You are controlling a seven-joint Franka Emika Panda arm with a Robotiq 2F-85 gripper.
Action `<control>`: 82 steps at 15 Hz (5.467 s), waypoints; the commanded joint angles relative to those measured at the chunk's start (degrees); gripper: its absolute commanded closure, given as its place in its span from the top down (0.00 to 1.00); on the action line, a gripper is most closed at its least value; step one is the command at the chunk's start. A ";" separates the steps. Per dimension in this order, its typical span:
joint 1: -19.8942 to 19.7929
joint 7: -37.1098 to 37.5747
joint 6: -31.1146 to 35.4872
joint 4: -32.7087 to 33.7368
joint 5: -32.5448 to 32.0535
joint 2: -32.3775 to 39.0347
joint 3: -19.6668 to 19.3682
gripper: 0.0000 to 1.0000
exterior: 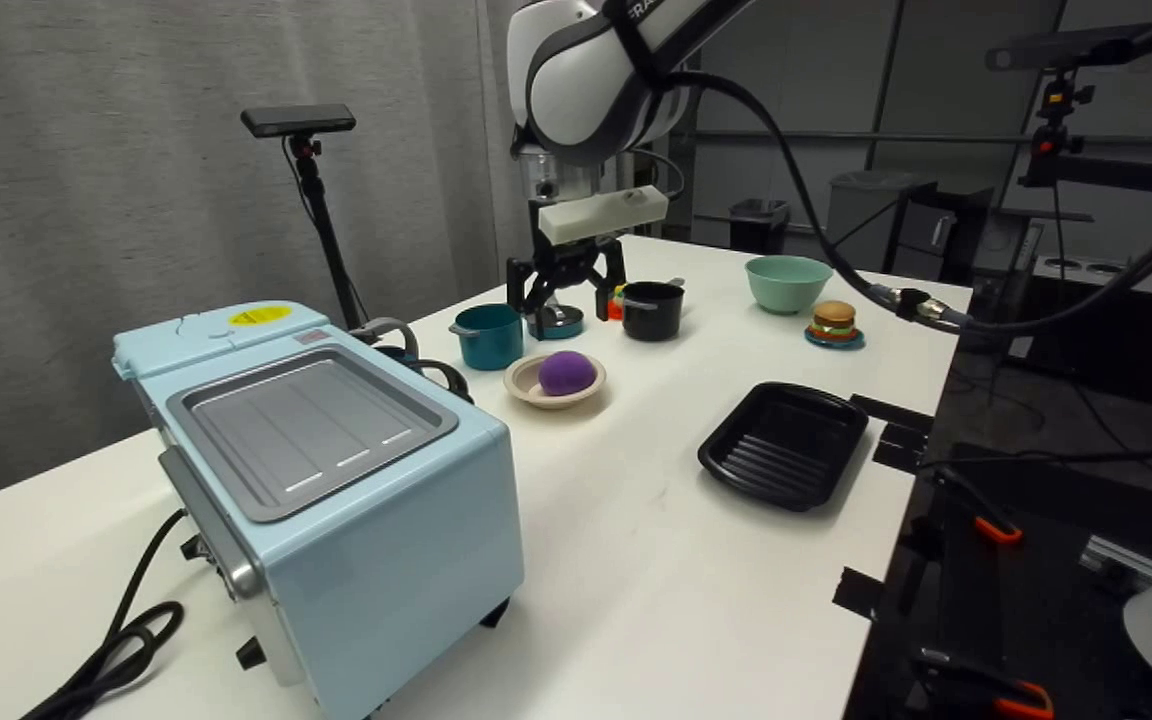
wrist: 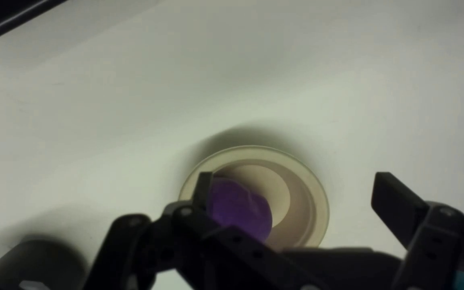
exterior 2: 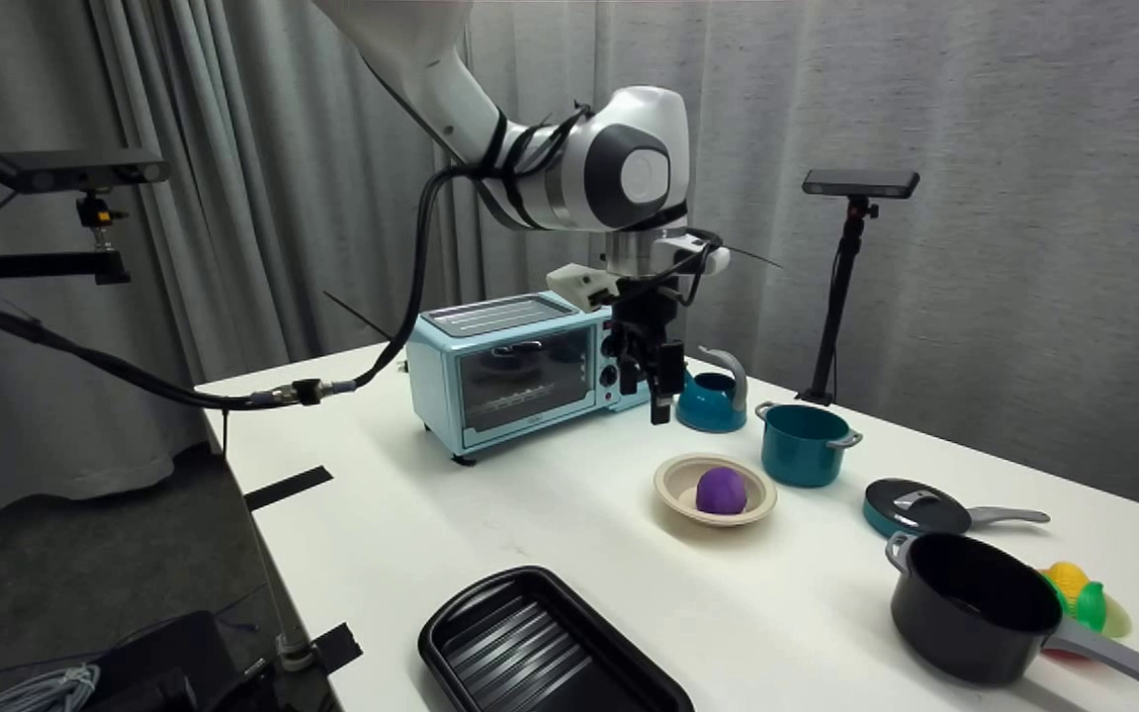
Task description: Take the purple object in the bowl and put it on the table
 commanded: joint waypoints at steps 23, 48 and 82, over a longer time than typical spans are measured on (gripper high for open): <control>1.35 -3.17 5.32 15.70 0.47 18.51 -5.53 1.00; -0.11 -7.05 4.02 12.59 1.16 8.97 -6.80 0.03; 0.46 5.13 22.33 -26.30 -7.45 -2.31 -10.66 0.03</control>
